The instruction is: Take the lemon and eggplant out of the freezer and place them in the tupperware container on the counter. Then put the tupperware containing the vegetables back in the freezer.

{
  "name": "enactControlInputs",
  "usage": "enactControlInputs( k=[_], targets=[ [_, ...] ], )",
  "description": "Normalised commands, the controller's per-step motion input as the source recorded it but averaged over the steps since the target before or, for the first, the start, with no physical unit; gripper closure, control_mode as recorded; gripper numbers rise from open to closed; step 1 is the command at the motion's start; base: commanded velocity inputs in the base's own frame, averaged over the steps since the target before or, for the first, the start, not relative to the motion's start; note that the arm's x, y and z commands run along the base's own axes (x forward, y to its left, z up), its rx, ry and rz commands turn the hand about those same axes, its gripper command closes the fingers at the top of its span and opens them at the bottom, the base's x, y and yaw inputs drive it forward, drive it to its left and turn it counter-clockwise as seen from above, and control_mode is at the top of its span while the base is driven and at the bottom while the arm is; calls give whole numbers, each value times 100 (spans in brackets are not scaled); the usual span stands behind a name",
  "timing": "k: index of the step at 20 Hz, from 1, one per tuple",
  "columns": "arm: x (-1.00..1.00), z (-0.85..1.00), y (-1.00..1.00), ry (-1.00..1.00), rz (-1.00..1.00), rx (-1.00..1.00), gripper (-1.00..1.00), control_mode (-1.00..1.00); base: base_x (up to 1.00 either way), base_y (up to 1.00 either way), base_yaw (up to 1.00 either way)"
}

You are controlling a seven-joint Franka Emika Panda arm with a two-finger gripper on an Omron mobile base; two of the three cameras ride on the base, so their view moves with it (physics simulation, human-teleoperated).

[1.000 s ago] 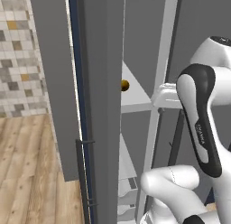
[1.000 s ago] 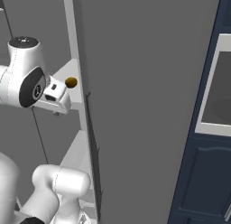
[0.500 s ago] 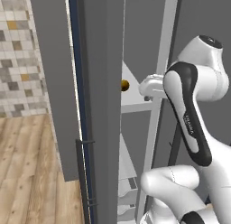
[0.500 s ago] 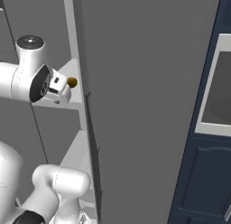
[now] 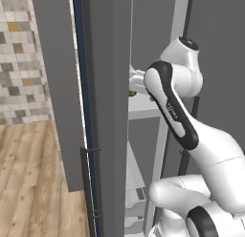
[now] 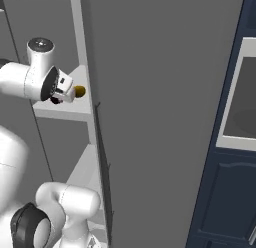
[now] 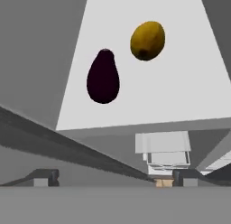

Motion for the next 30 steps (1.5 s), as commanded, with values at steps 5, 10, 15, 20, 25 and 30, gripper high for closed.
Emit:
enactControlInputs(
  k=[5,10,15,20,25,30],
  targets=[
    [69,-17,36,0,0,0,-100,-100,0,0,0],
    [50,-34,24,0,0,0,-100,-100,0,0,0],
    [45,-33,12,0,0,0,-100,-100,0,0,0],
    [42,-25,1,0,0,0,-100,-100,0,0,0],
    [8,-28,6,0,0,0,-100,-100,0,0,0],
    [2,-31,18,0,0,0,-100,-100,0,0,0]
  ],
)
